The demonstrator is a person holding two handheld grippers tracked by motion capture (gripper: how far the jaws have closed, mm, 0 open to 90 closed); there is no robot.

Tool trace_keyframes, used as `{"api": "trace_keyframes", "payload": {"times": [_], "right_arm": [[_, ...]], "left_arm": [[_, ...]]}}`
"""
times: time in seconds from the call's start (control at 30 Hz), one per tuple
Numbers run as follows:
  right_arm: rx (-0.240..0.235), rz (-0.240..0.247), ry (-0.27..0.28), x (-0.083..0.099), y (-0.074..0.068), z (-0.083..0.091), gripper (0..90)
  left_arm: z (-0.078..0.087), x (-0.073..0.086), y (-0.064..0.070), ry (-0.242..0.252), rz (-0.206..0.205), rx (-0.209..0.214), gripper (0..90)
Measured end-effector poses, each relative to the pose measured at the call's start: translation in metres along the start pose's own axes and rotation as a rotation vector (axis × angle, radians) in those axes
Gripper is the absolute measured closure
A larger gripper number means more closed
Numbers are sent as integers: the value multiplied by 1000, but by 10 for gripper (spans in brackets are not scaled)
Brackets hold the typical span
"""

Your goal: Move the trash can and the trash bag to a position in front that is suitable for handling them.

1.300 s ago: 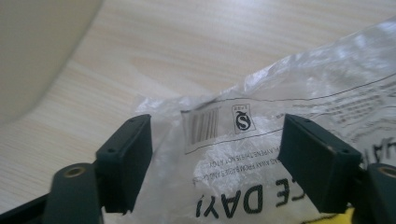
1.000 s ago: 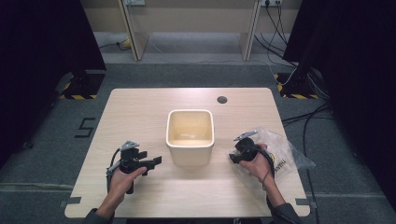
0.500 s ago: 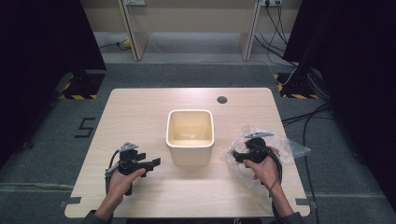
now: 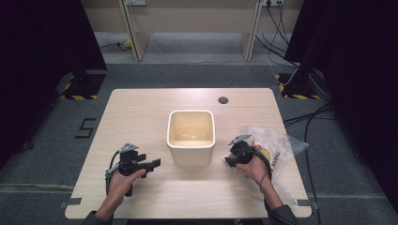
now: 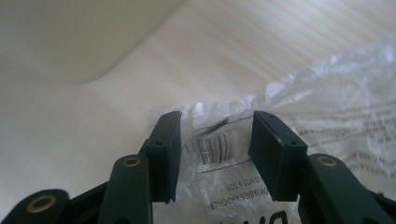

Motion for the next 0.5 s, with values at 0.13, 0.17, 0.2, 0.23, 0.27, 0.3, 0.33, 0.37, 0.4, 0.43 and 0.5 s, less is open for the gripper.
{"api": "trace_keyframes", "payload": {"times": [0.13,0.17,0.2,0.23,0.27,0.3,0.33,0.37,0.4,0.43,0.5], "right_arm": [[-110,168,-12,4,-6,6,563],[-142,267,-21,9,-8,13,552],[-142,267,-21,9,-8,13,552],[-137,258,-6,11,-5,24,465],[-128,210,12,12,-3,29,412],[-109,105,46,12,1,37,347],[-109,105,46,12,1,37,347],[-92,37,60,11,4,40,305],[-40,-86,75,10,9,44,265],[8,-191,78,8,13,45,241],[96,-344,107,1,20,37,226]], "left_arm": [[0,1,-1,-3,-5,-6,211],[0,1,-1,-4,-6,-7,211],[0,1,-2,-4,-4,-7,211],[0,1,-1,-4,-9,-8,211],[-1,1,-1,-6,-9,-6,211],[-1,1,0,-6,-9,-5,211],[-1,1,0,-6,-9,-5,211],[-2,1,0,-10,-13,-3,211],[-2,2,1,-12,-13,-3,211],[-3,2,1,-12,-15,-1,211],[-2,2,2,-13,-18,2,211]]}}
Point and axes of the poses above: each handheld gripper's, and its own axes: z roughly backward along the jaws, x roughly out of its underside, y roughly to its right, the point moved 1 cm from there along -z, roughly forward along the jaws, and after that the axes turned 5 degrees about y, right-handed, at the moved point
